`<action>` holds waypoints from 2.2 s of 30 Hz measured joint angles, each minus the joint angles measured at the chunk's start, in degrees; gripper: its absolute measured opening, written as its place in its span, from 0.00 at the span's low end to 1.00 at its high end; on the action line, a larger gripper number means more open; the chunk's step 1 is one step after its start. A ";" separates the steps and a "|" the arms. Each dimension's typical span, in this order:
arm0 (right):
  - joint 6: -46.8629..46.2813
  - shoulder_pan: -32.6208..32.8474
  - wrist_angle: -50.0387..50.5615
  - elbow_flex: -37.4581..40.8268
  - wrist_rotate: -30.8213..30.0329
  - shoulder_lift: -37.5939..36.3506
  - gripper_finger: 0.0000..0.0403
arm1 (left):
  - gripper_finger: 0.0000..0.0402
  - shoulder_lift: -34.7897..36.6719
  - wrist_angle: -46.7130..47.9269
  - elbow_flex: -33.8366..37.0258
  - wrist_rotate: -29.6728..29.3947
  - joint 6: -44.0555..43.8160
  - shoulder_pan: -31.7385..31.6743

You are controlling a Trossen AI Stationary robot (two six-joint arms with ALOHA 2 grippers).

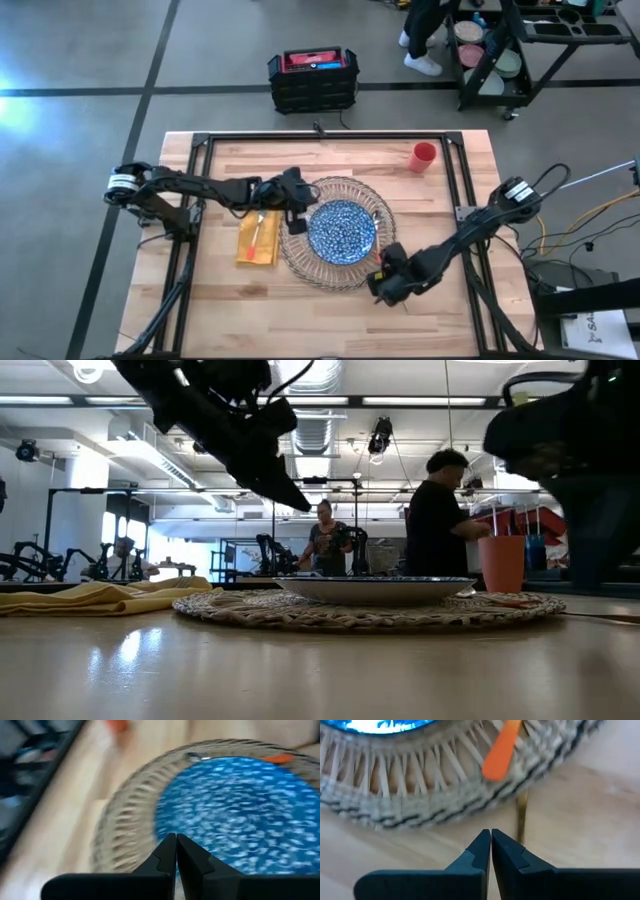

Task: Set table place
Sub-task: Adjust the brown table mat

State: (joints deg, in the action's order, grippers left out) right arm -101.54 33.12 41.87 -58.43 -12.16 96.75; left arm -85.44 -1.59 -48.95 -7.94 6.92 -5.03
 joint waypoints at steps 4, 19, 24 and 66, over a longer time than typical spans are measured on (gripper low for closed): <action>2.75 0.26 -0.22 -0.56 -1.85 0.39 0.00 | 0.00 -5.66 -9.67 -0.09 10.52 1.89 -0.12; 0.15 8.79 0.91 -3.10 -9.35 0.37 0.00 | 0.00 -23.27 5.24 -13.49 7.65 0.96 0.37; 0.20 8.77 2.83 -3.10 -9.64 0.34 0.00 | 0.00 -20.95 10.61 -13.61 3.38 2.85 0.27; -0.48 8.48 2.84 -3.06 -13.75 0.30 0.00 | 0.00 -12.53 19.57 -2.75 2.07 -1.97 -12.86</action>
State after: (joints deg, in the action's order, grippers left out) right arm -102.02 41.60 44.71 -61.49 -25.91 97.06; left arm -97.97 17.98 -51.70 -5.87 4.95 -17.89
